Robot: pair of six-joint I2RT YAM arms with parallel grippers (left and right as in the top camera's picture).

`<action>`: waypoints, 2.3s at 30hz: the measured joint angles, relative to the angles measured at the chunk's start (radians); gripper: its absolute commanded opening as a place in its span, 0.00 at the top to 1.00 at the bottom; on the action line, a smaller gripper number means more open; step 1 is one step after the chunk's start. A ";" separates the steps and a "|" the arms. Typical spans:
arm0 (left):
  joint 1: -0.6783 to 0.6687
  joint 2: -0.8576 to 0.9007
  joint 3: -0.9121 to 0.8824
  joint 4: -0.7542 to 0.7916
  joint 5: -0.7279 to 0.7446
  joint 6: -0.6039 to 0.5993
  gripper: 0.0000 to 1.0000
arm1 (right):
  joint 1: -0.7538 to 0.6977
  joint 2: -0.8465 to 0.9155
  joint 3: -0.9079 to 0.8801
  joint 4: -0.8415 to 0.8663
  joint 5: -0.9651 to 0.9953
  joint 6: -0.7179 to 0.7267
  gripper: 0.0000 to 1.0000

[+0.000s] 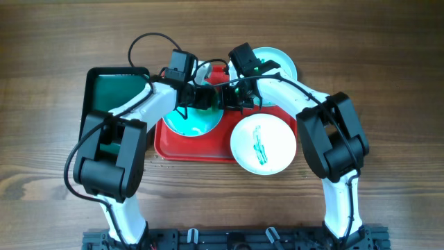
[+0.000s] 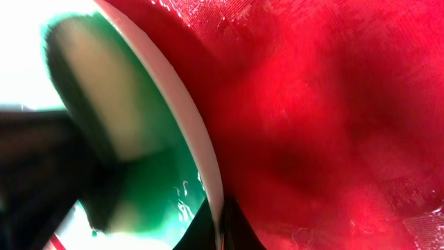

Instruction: Clean dirty plates on tray and stack at the side

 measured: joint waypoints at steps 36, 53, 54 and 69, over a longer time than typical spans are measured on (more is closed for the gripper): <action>0.225 0.001 0.503 -0.756 -0.094 -0.322 0.96 | 0.164 -0.379 -0.006 -0.217 0.901 -0.028 0.96; 0.225 0.001 0.503 -0.756 -0.094 -0.322 0.96 | 0.524 -0.379 -0.006 -0.225 1.862 -0.076 0.96; 0.225 0.001 0.503 -0.756 -0.094 -0.322 0.96 | 0.531 -0.379 -0.006 -0.225 1.880 -0.076 0.96; 0.225 0.001 0.503 -0.755 -0.094 -0.322 0.96 | 0.349 -0.380 -0.015 -0.198 1.160 0.024 0.96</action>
